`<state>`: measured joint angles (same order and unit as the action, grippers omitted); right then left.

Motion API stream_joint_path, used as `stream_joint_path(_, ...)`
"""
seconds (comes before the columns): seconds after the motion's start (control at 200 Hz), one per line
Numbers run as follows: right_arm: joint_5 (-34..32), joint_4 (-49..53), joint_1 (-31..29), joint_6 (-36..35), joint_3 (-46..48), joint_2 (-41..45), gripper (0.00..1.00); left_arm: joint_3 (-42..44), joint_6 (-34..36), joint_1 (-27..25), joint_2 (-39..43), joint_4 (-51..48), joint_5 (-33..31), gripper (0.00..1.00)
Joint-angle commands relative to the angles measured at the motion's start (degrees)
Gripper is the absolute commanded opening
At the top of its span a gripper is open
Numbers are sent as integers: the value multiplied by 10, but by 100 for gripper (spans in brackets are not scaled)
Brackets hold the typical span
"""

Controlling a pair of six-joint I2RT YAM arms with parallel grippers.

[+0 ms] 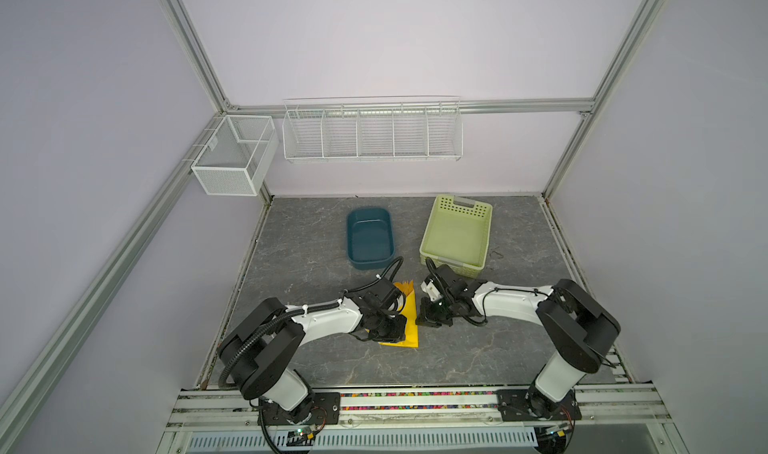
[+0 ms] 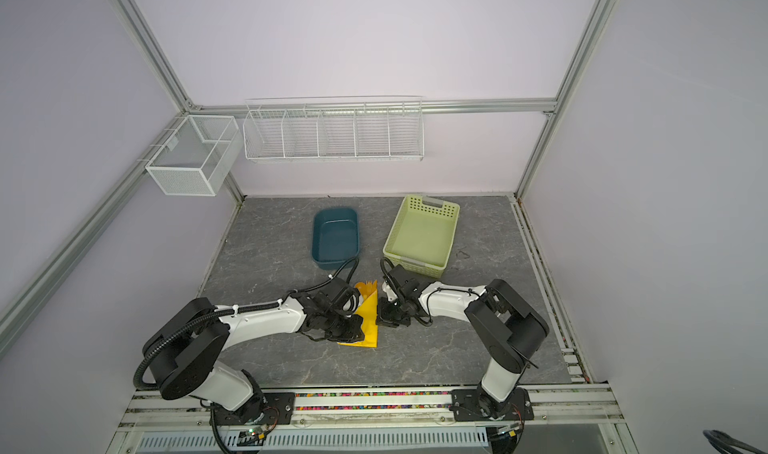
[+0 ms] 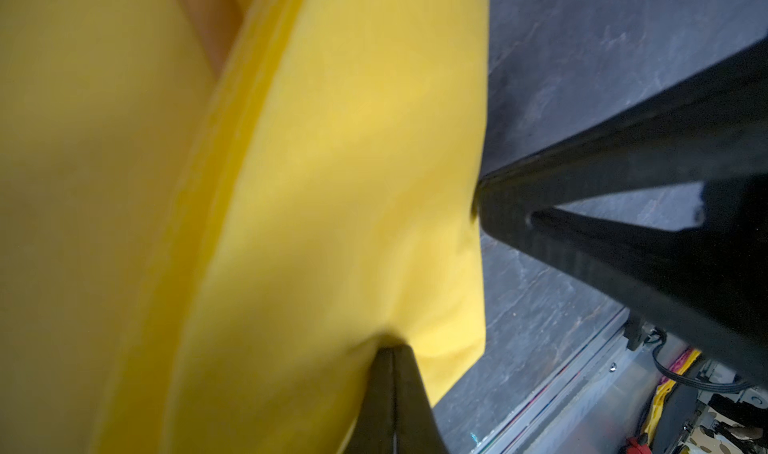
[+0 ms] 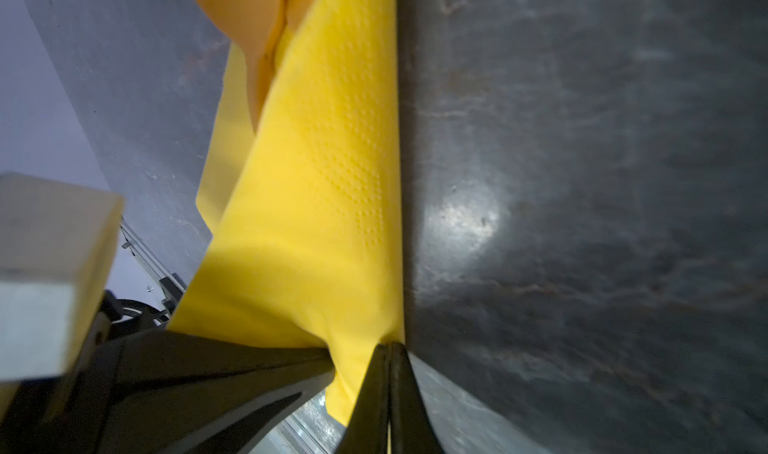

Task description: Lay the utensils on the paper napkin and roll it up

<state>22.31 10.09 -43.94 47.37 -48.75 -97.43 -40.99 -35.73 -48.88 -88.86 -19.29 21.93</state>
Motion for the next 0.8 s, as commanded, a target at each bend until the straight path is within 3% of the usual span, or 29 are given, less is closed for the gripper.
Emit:
stream_joint_path(0.0,2,5,4,-11,-12,18,7,19,4,-2,-13,-16,-36,0)
stream_joint_path(0.315,9,-11,14,-22,-40,-21,7,17,5,-2,-15,-17,-36,0)
stream_joint_path(0.795,-28,50,18,-46,-47,-45,7,18,4,-2,-17,-16,-35,0)
